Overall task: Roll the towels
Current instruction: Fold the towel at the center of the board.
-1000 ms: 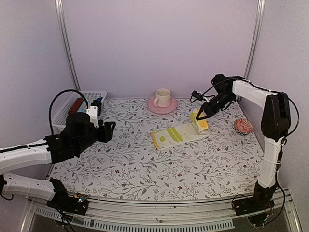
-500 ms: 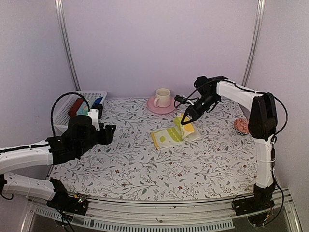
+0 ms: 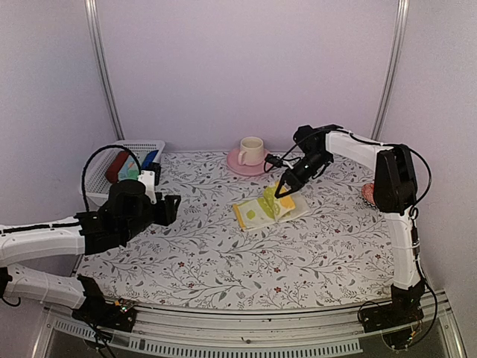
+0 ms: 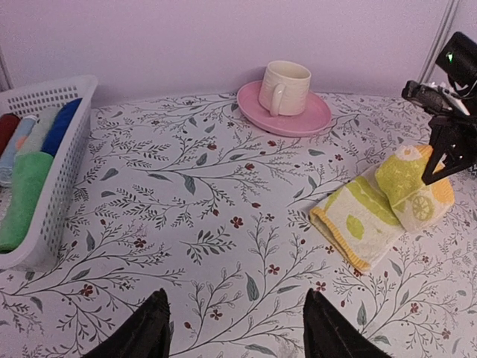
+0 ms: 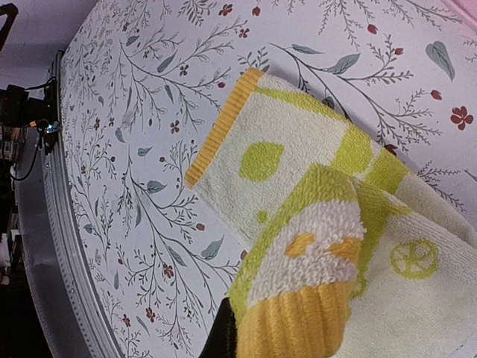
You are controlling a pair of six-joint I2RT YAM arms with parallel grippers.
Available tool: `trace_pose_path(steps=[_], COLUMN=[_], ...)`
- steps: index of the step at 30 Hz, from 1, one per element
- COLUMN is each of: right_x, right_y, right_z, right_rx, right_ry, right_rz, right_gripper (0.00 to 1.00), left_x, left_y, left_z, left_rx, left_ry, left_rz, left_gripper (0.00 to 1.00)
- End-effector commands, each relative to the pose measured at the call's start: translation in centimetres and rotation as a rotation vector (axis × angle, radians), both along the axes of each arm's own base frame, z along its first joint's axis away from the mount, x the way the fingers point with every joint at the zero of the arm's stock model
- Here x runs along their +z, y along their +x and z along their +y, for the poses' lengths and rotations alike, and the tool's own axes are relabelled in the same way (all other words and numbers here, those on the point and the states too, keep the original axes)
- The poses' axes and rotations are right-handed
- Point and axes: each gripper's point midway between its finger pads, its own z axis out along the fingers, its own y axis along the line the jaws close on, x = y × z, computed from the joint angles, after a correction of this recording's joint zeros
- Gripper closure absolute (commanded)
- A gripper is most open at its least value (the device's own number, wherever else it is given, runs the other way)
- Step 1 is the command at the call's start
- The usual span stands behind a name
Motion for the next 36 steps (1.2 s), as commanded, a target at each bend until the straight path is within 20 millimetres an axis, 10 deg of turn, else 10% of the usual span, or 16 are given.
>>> trace_pose_path(steps=[1, 16, 36], right_x=[1.1, -1.9, 2.4], right_y=[1.2, 1.3, -0.5], right_z=[1.2, 2.2, 2.8], right_rx=[0.005, 0.016, 0.103], right_ry=[0.045, 0.045, 0.095], right_rz=[-0.050, 0.011, -0.039], right_gripper=[0.97, 0.97, 0.97], left_x=[-0.7, -1.1, -1.6], left_y=[-0.3, -0.2, 0.0], left_z=[-0.8, -1.1, -1.4], left_rx=[-0.025, -0.034, -0.038], left_ry=[-0.014, -0.016, -0.015], left_rz=[0.011, 0.019, 0.026], left_gripper=[0.39, 0.39, 0.39])
